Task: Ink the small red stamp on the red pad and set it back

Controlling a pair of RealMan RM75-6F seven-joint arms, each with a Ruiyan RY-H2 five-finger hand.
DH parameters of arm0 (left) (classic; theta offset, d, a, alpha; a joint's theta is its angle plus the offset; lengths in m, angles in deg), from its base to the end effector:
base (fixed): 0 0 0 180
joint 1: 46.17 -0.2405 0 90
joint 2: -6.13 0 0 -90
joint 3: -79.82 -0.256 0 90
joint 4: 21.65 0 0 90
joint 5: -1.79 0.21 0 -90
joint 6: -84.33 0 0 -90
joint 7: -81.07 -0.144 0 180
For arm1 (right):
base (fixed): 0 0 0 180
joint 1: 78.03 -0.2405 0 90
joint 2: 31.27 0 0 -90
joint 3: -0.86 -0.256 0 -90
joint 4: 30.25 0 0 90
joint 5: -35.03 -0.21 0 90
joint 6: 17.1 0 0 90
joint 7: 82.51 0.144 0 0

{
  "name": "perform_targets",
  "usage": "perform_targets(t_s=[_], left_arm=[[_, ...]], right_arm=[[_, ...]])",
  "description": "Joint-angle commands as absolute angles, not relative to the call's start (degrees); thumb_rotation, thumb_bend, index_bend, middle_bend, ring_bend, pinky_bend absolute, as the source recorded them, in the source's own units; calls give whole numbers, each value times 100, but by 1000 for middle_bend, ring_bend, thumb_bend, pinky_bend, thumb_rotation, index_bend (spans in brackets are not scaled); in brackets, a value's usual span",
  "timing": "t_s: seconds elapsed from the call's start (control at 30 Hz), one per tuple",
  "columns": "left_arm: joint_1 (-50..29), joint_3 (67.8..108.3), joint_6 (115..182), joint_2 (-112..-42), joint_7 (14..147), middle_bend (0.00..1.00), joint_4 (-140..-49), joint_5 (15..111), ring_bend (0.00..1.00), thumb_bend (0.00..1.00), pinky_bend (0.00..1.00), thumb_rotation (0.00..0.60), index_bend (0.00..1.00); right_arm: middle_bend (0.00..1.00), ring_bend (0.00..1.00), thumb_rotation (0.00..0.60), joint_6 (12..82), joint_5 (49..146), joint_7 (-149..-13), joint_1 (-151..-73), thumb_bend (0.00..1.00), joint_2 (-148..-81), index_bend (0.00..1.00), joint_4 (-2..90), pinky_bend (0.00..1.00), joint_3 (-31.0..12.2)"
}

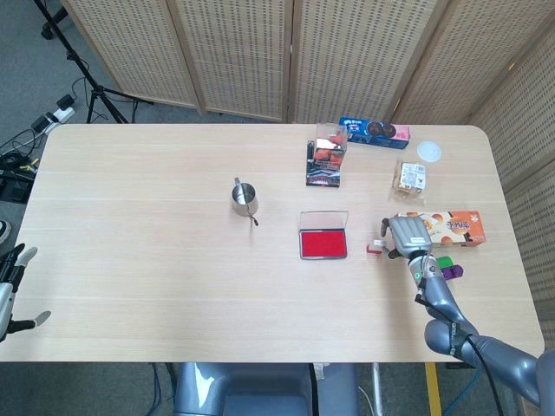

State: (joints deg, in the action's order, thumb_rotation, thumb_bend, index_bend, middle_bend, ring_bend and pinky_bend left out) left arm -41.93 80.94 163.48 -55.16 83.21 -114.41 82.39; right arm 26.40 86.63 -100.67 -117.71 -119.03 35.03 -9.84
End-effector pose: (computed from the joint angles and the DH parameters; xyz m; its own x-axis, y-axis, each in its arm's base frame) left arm -0.3361 0.1695 0.1628 0.3812 0.1325 0.9150 0.9131 0.1012 -0.3950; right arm -0.2687 -0.3848 0.0171 0.4866 -0.3712 0.7908 -0.8610 -0.0507 0.5061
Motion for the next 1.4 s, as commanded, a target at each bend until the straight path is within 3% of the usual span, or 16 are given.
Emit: perform_targets(t_s=[0.03,0.47,0.97,1.4], left_arm=[[-4194,8098,16354,-5518,8315,0,-11440,8234,0,0,0,600,0],[-4192,8100,16347,-5514,8320,0,-11446,8225,0,0,0,600,0],[-4185,8100,16336,-5518,8308,0,-11446,8224,0,0,0,600,0],[-4169,8089,16302,-5511,8318,0,-11448,8236,0,0,0,600,0]], right_arm=[[957,1000,600,2624,8645,-10073,-11780,337,-11911,475,3483,1000,-975],[963,1000,600,2541,8588,-10041,-11818,365,-11955,509,3431,1000,-939],[964,1000,600,2597,8732,-9875,-11825,466,-11891,575,3499,1000,-940],[964,1000,600,2861,8834,-10267,-12069,544,-11020,577,5190,1000,-1146]])
